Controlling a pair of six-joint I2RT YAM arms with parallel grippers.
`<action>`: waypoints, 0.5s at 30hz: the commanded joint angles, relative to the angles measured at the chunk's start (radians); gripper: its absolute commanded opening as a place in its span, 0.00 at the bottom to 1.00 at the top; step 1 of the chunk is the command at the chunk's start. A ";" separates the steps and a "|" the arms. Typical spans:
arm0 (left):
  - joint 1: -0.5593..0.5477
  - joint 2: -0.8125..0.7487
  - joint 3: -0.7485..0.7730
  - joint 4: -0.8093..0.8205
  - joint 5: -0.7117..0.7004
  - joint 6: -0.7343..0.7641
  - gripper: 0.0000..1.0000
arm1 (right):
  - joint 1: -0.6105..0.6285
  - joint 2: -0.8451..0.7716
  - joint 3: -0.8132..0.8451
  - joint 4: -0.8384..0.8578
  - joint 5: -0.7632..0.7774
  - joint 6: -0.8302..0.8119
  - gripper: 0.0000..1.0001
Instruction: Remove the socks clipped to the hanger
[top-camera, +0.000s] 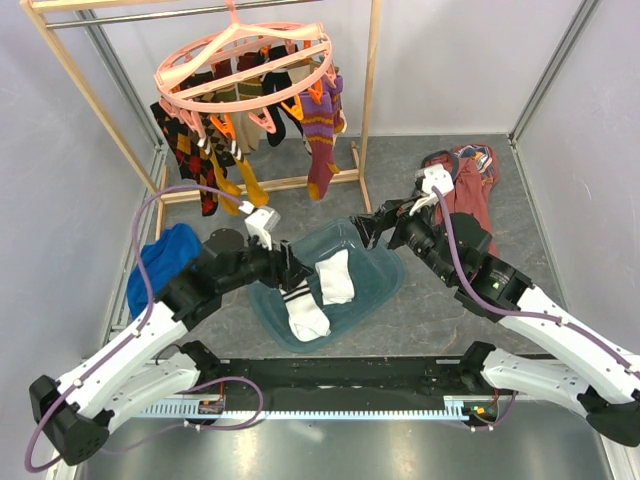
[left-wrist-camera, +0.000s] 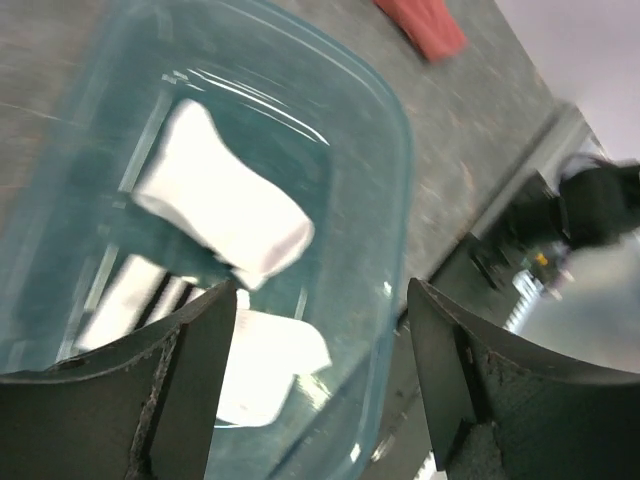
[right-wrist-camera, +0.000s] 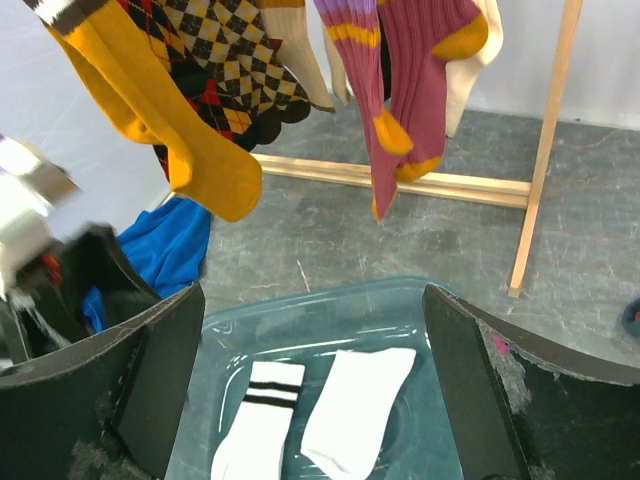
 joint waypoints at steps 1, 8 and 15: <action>-0.002 -0.086 0.038 -0.009 -0.324 0.060 0.76 | -0.002 -0.038 -0.019 0.016 -0.007 0.027 0.98; -0.002 -0.148 0.061 0.053 -0.659 0.183 0.77 | -0.002 -0.035 -0.012 0.063 -0.005 0.020 0.98; -0.002 -0.070 0.167 0.125 -0.742 0.277 0.77 | -0.002 0.056 -0.013 0.109 -0.034 0.038 0.98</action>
